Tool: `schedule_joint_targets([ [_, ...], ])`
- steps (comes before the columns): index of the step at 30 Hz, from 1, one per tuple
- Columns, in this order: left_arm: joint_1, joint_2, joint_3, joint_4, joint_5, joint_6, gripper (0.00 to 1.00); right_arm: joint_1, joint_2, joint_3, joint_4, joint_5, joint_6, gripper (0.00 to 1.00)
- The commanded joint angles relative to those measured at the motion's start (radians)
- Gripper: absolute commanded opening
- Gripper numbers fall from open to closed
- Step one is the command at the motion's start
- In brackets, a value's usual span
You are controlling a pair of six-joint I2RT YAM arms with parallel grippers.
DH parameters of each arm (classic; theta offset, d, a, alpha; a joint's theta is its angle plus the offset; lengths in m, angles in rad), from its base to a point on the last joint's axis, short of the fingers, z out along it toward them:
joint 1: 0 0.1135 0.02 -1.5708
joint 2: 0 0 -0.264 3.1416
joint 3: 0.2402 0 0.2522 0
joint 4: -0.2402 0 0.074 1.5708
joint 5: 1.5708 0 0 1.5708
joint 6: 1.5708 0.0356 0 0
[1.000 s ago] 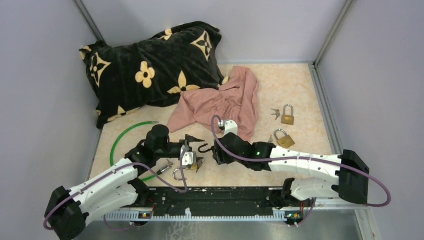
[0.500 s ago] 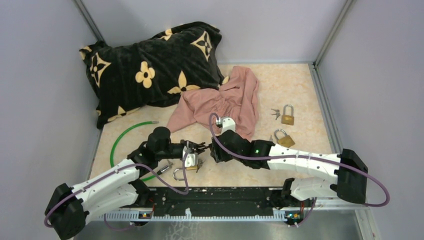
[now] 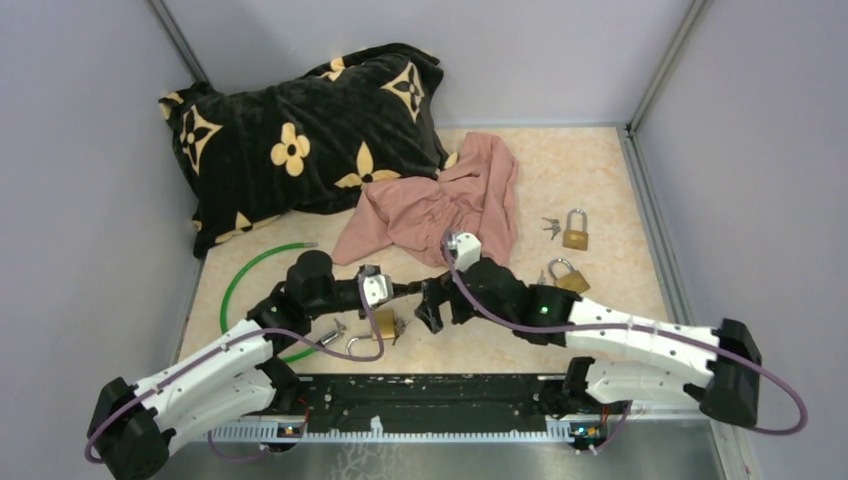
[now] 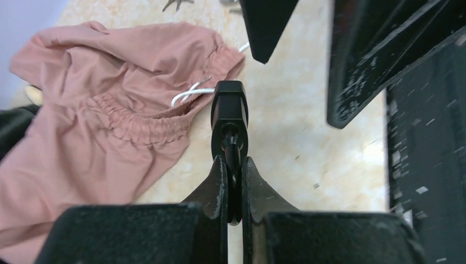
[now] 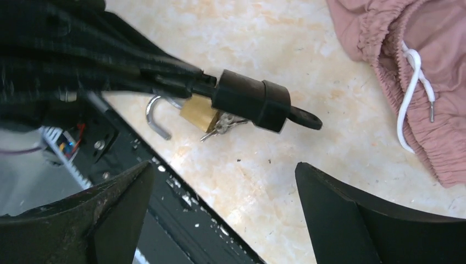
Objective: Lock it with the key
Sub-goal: Lock the lock.
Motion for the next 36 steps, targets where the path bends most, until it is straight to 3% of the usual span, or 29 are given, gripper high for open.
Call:
schedule_joint_targets([
  [1,0.044,-0.081,0.090,0.103,0.180,-0.385,0.00,-0.070,-0.194,-0.112,0.153,-0.224,-0.162,0.98],
  [6,0.100,-0.102,0.080,0.189,0.407,-0.655,0.00,-0.206,-0.418,-0.262,0.381,-0.539,-0.322,0.98],
  [10,0.117,-0.118,0.068,0.268,0.426,-0.776,0.00,-0.235,-0.505,-0.324,0.519,-0.554,-0.365,0.98],
  [18,0.139,-0.136,0.021,0.424,0.436,-0.905,0.00,-0.235,-0.399,-0.340,0.712,-0.656,-0.305,0.98],
  [21,0.140,-0.139,0.014,0.440,0.436,-0.919,0.00,-0.234,-0.319,-0.321,0.786,-0.719,-0.263,0.92],
  [27,0.145,-0.147,0.001,0.465,0.439,-0.942,0.00,-0.235,-0.235,-0.297,0.876,-0.770,-0.213,0.68],
  [32,0.146,-0.154,-0.014,0.491,0.440,-0.958,0.00,-0.235,-0.227,-0.325,0.931,-0.773,-0.172,0.40],
  [36,0.148,-0.150,-0.034,0.516,0.414,-1.022,0.00,-0.235,-0.219,-0.318,0.919,-0.767,-0.157,0.00],
])
